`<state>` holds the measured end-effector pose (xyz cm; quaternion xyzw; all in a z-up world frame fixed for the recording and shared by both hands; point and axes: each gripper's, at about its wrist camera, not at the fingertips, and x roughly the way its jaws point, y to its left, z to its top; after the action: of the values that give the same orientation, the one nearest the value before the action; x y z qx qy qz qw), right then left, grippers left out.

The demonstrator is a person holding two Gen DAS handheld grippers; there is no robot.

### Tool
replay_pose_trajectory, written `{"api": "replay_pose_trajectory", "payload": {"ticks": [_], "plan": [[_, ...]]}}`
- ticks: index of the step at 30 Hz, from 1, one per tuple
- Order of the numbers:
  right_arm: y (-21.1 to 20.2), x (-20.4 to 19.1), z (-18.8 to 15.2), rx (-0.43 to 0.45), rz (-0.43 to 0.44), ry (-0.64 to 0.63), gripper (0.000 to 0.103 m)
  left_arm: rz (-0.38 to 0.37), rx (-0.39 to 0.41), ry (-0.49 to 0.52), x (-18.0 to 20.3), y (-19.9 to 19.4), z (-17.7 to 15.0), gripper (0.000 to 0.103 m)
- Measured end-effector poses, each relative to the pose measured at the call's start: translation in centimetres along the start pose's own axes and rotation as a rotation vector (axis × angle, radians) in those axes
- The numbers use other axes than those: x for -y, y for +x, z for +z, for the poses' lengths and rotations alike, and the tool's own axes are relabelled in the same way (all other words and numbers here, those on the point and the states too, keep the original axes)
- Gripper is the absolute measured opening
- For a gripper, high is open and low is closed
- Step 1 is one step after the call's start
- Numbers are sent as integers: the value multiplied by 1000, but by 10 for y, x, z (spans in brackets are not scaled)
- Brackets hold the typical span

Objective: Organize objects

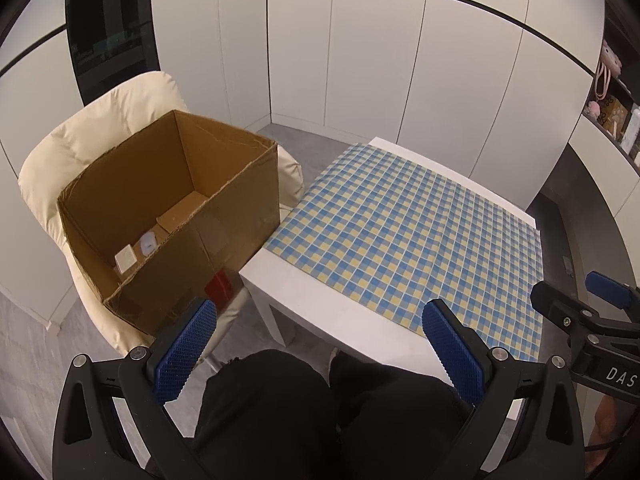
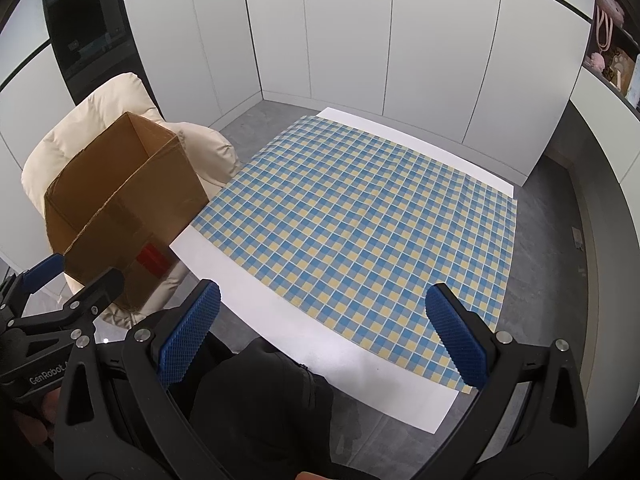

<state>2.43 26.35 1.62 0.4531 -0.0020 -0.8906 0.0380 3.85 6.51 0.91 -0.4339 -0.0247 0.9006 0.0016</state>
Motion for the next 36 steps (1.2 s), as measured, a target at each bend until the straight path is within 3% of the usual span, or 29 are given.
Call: {"api": "replay_pose_trajectory", "payload": {"ticks": [36], "plan": [[0, -1, 0, -4, 0, -1, 103, 6, -2, 4, -1, 0, -1, 103]]}}
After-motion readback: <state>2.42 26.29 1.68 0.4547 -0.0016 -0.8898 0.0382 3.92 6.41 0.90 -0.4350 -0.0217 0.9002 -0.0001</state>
